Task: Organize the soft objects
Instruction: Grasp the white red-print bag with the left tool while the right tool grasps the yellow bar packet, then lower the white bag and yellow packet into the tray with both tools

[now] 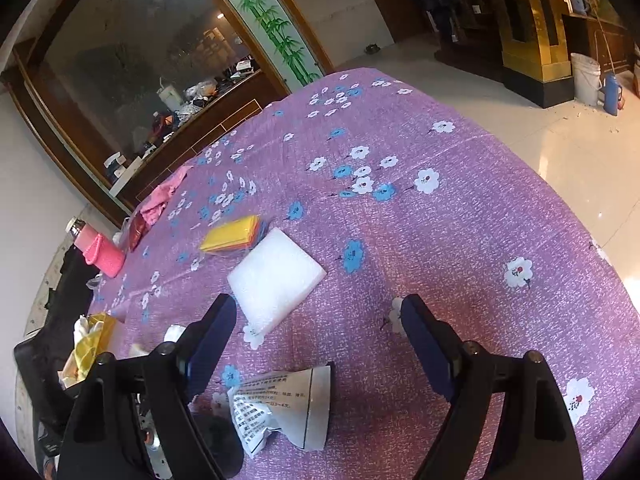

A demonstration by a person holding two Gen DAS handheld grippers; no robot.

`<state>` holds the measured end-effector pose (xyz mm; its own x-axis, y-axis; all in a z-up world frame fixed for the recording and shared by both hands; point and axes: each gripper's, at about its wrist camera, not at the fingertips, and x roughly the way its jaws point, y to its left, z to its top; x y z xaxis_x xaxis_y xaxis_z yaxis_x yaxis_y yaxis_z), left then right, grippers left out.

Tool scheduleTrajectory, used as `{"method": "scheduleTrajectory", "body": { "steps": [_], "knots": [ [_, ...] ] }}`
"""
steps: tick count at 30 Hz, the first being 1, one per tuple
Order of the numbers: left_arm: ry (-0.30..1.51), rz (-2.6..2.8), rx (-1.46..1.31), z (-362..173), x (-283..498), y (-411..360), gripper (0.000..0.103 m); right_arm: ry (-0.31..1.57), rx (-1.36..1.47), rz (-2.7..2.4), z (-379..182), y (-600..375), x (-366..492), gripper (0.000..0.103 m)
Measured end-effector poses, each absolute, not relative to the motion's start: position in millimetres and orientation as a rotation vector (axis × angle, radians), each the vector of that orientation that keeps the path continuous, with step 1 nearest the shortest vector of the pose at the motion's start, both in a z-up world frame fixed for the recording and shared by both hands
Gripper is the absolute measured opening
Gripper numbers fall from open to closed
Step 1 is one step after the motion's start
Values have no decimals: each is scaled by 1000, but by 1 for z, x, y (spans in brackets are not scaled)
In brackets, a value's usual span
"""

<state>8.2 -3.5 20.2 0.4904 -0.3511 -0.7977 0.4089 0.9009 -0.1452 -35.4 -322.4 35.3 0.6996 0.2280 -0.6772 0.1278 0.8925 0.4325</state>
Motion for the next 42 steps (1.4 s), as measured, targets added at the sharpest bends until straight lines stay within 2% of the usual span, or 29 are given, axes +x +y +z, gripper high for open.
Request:
{"method": "scheduleTrajectory", "body": {
  "steps": [8,13,16,19,22,26,27,29,30,31,34,42],
  "knots": [
    [843,-395,-22,54,-38,44,43,846,483,81,26,-321,-29,83],
    [810,-391,-64,69,-65,66,43,920,473,176,40,-303,-8,83],
    [799,-396,-91,73,-74,78,43,979,324,264,56,-267,24,83],
    [788,-398,-125,78,-81,94,43,999,8,262,64,-218,59,83],
    [782,-377,-157,82,-85,116,43,1032,-218,288,54,-178,92,83],
    [781,-295,-184,86,-89,157,43,1082,-369,302,28,-156,123,83],
    [783,-271,-191,86,-89,168,43,1102,-378,295,22,-158,130,80],
    [791,-220,-210,83,-89,192,43,1127,-344,298,18,-164,136,65],
    [792,-197,-218,81,-90,203,43,1138,-309,301,19,-168,137,44],
    [791,-176,-226,80,-90,213,43,1144,-270,296,22,-174,138,41],
    [781,-131,-258,75,-93,235,43,1141,-188,271,33,-187,133,34],
    [759,-75,-292,69,-109,259,43,1021,-61,315,102,-179,75,34]
  ]
}}
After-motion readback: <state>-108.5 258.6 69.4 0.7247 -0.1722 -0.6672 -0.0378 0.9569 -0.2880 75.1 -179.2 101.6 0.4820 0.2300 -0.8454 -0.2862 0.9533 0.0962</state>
